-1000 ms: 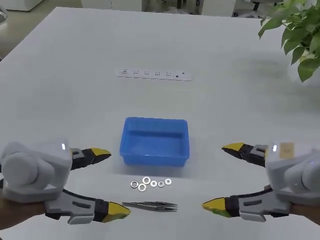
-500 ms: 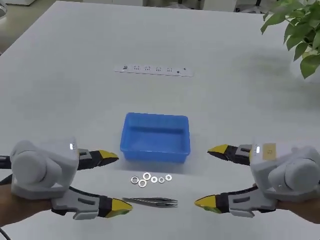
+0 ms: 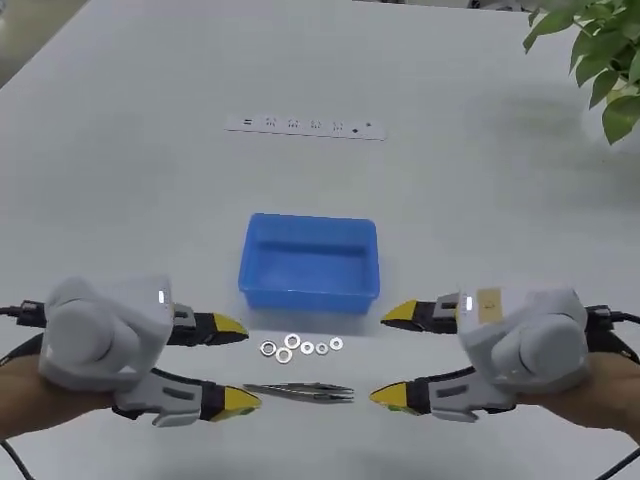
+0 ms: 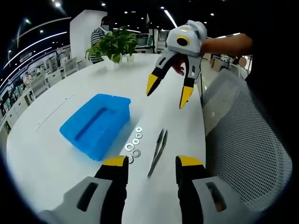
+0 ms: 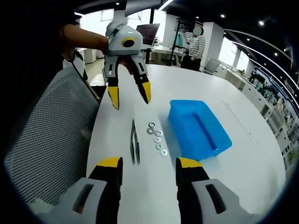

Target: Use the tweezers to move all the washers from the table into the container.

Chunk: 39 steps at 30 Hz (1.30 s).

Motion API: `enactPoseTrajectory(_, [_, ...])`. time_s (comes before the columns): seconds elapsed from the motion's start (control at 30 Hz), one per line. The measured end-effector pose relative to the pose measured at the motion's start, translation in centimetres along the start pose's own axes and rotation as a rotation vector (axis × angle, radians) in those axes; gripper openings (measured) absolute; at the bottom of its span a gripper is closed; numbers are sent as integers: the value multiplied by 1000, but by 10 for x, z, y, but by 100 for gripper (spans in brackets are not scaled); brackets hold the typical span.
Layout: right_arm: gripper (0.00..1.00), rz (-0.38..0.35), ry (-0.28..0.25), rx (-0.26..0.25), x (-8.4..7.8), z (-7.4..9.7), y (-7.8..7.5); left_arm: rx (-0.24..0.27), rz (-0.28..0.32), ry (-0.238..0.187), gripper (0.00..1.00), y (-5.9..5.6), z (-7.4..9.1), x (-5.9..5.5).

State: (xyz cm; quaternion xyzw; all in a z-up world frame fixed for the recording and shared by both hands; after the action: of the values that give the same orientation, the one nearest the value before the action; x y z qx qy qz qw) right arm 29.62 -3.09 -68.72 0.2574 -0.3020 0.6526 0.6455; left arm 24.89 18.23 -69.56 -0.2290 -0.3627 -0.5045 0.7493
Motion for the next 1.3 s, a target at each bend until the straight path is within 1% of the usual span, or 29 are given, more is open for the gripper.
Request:
enactPoseTrajectory(0.2, [40, 4, 20, 38, -2, -13, 4, -29, -28, 24, 39, 1, -8, -2])
enactPoseTrajectory(0.27, [38, 8, 26, 48, -3, -16, 5, -35, -35, 39, 37, 2, -11, -3])
enactPoseTrajectory(0.37, [33, 15, 36, 64, -4, -23, 6, -52, -55, 66, 34, 1, -16, -5])
enactPoseTrajectory(0.5, [29, 32, 59, 84, -6, -30, 7, -76, -84, 116, 31, 0, -22, -8])
enactPoseTrajectory(0.53, [29, 31, 65, 93, -6, -32, 8, -77, -86, 118, 31, 1, -23, -9])
enactPoseTrajectory(0.6, [27, 37, 75, 98, -7, -36, 9, -83, -89, 126, 29, 1, -25, -10])
enactPoseTrajectory(0.67, [25, 37, 82, 107, -8, -40, 9, -86, -109, 143, 28, 3, -27, -11])
enactPoseTrajectory(0.87, [20, 45, 106, 129, -10, -50, 11, -104, -158, 206, 23, 6, -31, -18])
enactPoseTrajectory(0.93, [18, 49, 112, 129, -10, -52, 11, -107, -172, 231, 21, 8, -32, -21])
enactPoseTrajectory(1.0, [16, 50, 116, 130, -10, -54, 11, -112, -178, 247, 19, 9, -33, -23])
enactPoseTrajectory(1.13, [13, 50, 122, 132, -10, -57, 10, -126, -189, 267, 16, 9, -35, -24])
enactPoseTrajectory(1.23, [12, 37, 112, 148, -9, -60, 11, -138, -196, 281, 14, 8, -36, -26])
enactPoseTrajectory(1.3, [10, 48, 123, 140, -11, -63, 11, -143, -188, 275, 13, 8, -37, -27])
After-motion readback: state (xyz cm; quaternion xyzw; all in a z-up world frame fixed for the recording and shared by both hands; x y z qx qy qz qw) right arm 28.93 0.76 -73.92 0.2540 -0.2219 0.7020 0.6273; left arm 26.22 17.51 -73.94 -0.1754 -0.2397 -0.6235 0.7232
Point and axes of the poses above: the centre of the closed fingertips' face, and the gripper's own axes: z roughly backward along the fingers, y roughly to its left, x roughly out of its top, the point moved 8 cm from there along z, roughly backward along the fingers, and after that the axes turned 4 degrees about -z, right-handed, at the moved point
